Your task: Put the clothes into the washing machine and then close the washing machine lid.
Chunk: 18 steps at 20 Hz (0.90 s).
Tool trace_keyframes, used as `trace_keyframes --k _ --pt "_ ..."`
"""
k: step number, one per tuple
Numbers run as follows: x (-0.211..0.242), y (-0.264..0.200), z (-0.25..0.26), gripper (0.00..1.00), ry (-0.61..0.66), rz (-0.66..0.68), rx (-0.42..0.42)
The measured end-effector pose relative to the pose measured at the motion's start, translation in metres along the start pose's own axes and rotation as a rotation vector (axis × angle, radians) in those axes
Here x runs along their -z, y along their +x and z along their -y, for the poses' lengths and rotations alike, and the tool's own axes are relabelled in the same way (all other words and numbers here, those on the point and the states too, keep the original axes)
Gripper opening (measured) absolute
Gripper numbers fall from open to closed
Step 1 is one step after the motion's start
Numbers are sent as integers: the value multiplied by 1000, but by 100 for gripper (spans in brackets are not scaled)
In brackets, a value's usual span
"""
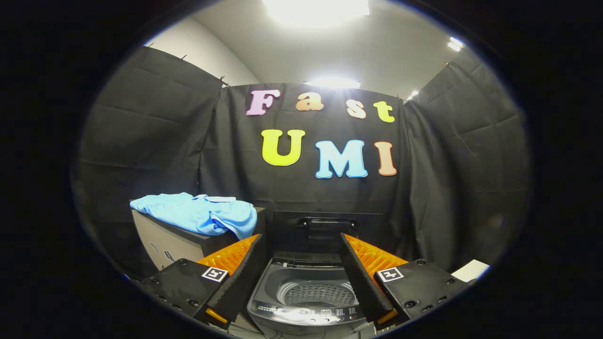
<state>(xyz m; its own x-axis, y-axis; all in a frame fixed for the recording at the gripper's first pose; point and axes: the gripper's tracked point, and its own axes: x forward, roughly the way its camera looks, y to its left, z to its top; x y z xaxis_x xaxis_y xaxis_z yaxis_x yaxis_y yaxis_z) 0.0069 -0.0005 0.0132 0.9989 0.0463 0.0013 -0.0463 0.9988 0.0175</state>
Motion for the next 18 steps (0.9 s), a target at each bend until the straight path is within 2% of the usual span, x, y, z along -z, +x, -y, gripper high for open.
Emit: trace_keyframes --k 10,18 --pt "-46 49 -44 99 41 7 -119" --pt "-72 92 -103 99 85 -50 -260"
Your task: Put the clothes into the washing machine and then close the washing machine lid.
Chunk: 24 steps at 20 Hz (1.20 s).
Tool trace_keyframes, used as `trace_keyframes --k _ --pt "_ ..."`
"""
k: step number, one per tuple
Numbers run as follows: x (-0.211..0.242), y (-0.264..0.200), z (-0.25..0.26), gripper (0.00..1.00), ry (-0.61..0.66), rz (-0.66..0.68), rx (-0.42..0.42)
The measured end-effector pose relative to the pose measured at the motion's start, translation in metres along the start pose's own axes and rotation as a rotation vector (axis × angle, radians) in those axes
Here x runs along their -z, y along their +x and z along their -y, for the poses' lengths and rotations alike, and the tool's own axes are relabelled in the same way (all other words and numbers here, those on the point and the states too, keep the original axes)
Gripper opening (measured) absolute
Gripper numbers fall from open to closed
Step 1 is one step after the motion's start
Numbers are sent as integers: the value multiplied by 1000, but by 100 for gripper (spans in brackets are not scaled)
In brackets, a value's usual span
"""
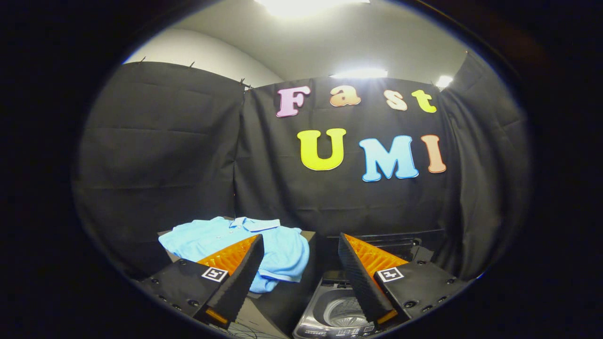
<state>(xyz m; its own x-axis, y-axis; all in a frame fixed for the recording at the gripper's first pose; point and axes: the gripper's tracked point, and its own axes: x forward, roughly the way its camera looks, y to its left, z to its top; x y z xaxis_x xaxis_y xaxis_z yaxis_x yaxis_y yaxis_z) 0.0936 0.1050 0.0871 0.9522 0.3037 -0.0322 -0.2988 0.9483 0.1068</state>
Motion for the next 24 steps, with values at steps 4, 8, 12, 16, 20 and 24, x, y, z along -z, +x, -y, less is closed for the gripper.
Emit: trace_keyframes --k 4,8,12,16,20,24 --pt "-5 31 -34 99 13 -53 -93" --pt "-3 56 -69 99 2 -106 -170" --pt "5 79 -96 99 -19 -170 -221" --pt "13 103 -118 99 -34 -211 -265" --pt "29 125 -132 99 -63 -285 -286" --pt "40 150 -145 99 -87 -330 -303"
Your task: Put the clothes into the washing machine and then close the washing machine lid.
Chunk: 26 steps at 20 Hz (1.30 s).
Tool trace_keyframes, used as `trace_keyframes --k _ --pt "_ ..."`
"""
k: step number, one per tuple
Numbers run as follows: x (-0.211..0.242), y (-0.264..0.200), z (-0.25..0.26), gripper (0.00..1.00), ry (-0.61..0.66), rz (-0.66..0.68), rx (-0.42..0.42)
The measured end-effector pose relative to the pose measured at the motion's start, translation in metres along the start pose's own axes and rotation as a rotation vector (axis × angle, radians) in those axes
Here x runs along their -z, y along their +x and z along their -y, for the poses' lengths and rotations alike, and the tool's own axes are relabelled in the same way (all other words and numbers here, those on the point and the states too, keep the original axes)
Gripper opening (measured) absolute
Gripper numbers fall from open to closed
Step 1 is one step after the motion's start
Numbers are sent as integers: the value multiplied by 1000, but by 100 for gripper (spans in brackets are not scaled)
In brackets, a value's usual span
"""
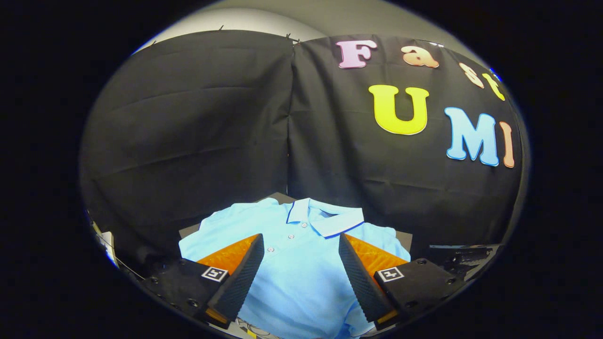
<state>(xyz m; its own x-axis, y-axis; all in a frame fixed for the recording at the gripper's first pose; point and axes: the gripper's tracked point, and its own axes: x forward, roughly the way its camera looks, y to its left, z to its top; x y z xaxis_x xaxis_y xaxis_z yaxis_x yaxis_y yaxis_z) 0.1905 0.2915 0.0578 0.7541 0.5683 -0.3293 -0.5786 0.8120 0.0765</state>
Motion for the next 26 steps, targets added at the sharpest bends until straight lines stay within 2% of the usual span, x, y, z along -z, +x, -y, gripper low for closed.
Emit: trace_keyframes --k 10,20,22,23,25,26 --pt "26 57 -11 99 -40 -151 -35" --pt "52 73 -13 99 41 -299 -77" --pt "54 74 -13 99 18 -312 -88" --pt "52 71 -14 98 15 -314 -99" --pt "54 73 -15 89 19 -332 -92" --pt "54 72 -16 89 11 -341 -90"
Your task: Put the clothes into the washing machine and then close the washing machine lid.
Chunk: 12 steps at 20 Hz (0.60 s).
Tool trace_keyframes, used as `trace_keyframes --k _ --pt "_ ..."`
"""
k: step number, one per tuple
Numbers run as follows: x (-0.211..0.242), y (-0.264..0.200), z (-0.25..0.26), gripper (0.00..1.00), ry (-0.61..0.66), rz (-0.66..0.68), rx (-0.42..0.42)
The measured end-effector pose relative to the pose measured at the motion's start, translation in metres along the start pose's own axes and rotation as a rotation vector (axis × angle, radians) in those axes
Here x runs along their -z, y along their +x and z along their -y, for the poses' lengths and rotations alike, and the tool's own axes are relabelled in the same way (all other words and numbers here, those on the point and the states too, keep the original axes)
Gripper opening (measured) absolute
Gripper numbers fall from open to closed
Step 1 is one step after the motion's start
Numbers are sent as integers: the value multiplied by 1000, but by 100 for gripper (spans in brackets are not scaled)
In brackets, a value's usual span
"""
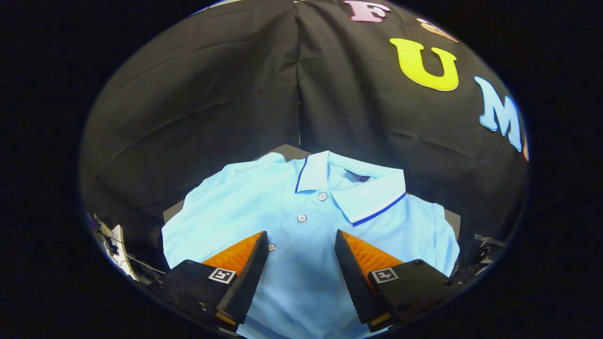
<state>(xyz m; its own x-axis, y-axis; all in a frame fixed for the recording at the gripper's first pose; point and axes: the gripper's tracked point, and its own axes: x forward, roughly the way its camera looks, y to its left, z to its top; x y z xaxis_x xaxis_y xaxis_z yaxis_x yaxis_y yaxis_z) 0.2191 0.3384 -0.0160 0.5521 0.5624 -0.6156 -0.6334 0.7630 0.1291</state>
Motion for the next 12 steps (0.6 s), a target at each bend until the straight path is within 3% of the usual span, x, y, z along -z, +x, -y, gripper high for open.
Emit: trace_keyframes --k 7,9,12 --pt "-5 3 -5 89 2 3 -24" --pt "-7 5 -1 19 68 65 -8" --pt "-9 2 -4 13 96 77 -30"
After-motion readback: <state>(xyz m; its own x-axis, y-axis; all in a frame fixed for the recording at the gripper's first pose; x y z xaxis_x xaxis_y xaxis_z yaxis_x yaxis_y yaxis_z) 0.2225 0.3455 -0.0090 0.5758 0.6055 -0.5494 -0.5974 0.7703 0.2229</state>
